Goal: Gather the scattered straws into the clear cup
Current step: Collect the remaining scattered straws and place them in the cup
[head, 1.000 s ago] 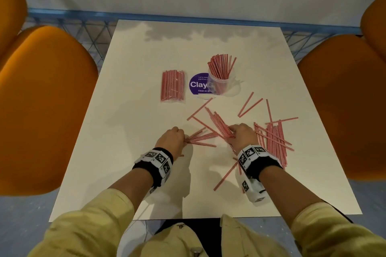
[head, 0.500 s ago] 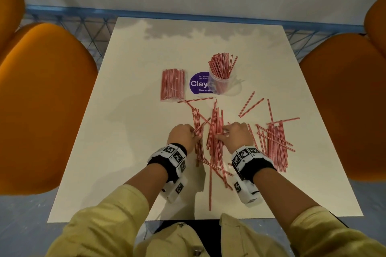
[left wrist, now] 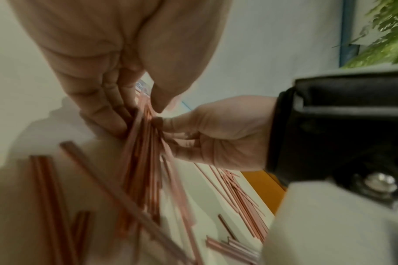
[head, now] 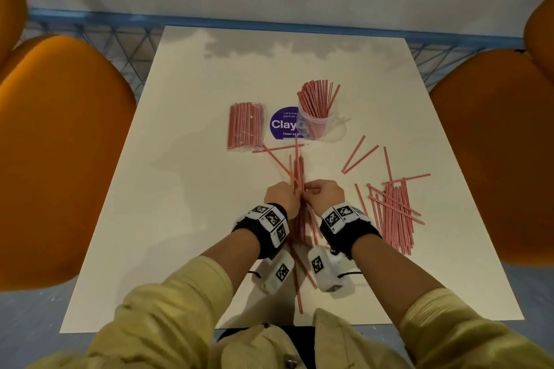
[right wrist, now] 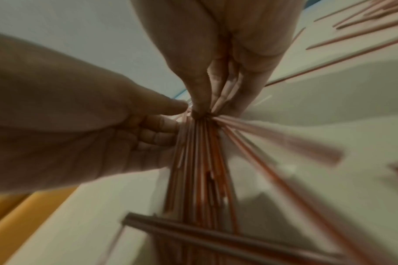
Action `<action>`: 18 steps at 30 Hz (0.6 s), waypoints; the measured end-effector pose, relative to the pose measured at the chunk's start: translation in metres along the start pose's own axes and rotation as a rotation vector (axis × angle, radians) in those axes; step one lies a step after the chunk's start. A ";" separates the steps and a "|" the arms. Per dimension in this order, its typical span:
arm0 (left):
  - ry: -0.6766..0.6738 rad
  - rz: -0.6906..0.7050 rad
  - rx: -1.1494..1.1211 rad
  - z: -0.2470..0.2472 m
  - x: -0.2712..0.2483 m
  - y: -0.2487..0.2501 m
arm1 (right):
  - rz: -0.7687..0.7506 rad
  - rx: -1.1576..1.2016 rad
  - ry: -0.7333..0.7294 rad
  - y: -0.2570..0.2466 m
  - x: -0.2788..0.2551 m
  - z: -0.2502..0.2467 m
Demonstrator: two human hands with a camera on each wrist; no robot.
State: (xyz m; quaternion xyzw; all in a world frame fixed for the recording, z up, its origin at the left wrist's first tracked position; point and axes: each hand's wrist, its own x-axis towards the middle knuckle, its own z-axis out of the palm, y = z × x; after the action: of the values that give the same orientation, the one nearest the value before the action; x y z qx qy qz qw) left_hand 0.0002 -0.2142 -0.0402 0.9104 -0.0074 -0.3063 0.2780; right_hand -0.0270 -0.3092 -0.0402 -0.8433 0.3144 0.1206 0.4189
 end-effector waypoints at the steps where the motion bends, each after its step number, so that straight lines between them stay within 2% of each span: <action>1: -0.011 -0.008 -0.001 -0.001 0.000 0.002 | 0.008 0.018 -0.008 0.000 0.001 0.001; 8: -0.117 -0.060 -0.229 0.000 0.001 0.007 | 0.036 0.249 -0.028 0.002 0.006 0.008; 12: -0.144 0.003 -0.352 -0.003 0.000 0.006 | 0.012 0.335 -0.024 -0.002 0.003 0.010; 18: -0.105 0.091 -0.382 -0.009 -0.003 0.004 | 0.004 0.490 -0.110 -0.005 0.000 0.000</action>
State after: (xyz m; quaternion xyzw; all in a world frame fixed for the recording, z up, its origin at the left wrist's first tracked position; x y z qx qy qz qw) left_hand 0.0035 -0.2124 -0.0311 0.8226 -0.0045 -0.3363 0.4586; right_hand -0.0236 -0.3070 -0.0371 -0.7082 0.3127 0.0873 0.6269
